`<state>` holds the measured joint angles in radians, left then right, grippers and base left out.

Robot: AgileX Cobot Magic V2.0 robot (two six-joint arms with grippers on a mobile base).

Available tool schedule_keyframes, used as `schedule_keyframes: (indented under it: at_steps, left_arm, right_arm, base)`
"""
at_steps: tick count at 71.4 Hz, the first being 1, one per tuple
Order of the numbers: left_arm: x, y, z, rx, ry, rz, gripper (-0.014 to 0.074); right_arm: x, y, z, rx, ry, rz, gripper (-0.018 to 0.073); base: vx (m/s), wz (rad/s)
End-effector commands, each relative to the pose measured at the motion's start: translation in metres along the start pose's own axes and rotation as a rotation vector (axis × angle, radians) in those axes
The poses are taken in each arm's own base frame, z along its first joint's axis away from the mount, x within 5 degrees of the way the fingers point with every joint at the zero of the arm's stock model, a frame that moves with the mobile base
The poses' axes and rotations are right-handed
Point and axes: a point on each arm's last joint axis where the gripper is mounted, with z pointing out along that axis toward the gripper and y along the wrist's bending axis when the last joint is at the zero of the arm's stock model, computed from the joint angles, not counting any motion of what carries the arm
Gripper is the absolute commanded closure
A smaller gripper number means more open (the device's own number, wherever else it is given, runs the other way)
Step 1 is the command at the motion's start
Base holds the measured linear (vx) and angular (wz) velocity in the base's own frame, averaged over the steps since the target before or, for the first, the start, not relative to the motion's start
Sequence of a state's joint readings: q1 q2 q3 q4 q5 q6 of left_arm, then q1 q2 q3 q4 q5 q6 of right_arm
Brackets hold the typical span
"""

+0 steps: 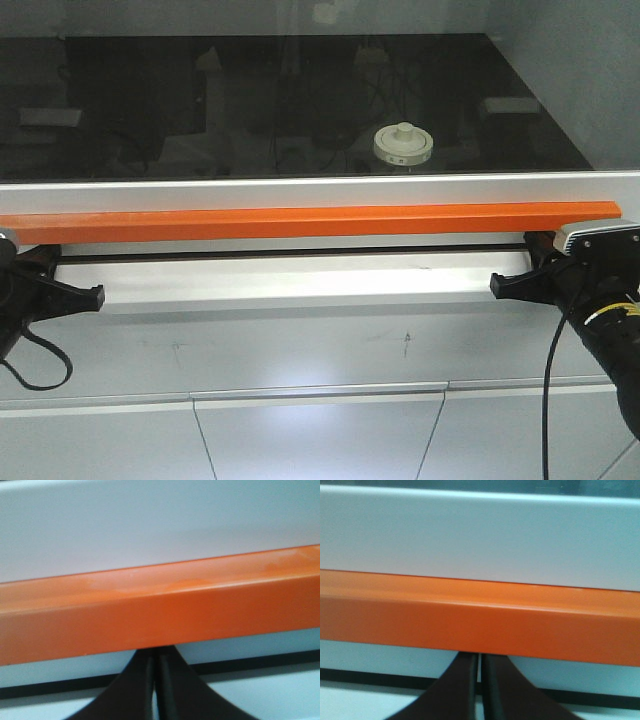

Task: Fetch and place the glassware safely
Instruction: 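Lift the orange handle with both grippers to raise the sash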

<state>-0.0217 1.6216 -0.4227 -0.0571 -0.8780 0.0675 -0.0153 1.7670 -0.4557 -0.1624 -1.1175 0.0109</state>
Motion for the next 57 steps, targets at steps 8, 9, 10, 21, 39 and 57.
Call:
schedule_keyframes:
  at_steps: [8,9,10,21,39,57]
  left_arm:
    - [-0.057,0.002,-0.006,-0.013,-0.311,-0.022,0.0603]
    - [-0.060,0.002,-0.007,-0.013,-0.318,-0.022,0.0603]
    - [-0.061,0.002,-0.008,-0.013,-0.320,-0.023,0.0603]
    - [-0.072,0.003,-0.018,-0.013,-0.341,-0.027,0.0603]
    - [-0.093,0.004,-0.032,-0.015,-0.416,-0.032,0.0603]
    - [-0.132,0.004,-0.036,0.004,-0.402,-0.027,0.0603]
  right_arm:
    - [-0.037,0.000,-0.002,-0.009,-0.251,-0.009,0.0560]
    - [-0.039,0.000,-0.002,-0.008,-0.255,-0.010,0.0560]
    - [-0.040,0.000,-0.003,-0.008,-0.257,-0.011,0.0560]
    - [-0.052,0.000,-0.007,-0.006,-0.296,-0.018,0.0560]
    - [-0.069,-0.001,-0.015,0.001,-0.315,-0.030,0.0560]
    - [-0.088,0.000,-0.026,0.006,-0.363,-0.042,0.0560]
  base:
    - [0.00,0.00]
    - [0.00,0.00]
    - [0.00,0.00]
    - [0.00,0.00]
    - [0.00,0.00]
    - [0.00,0.00]
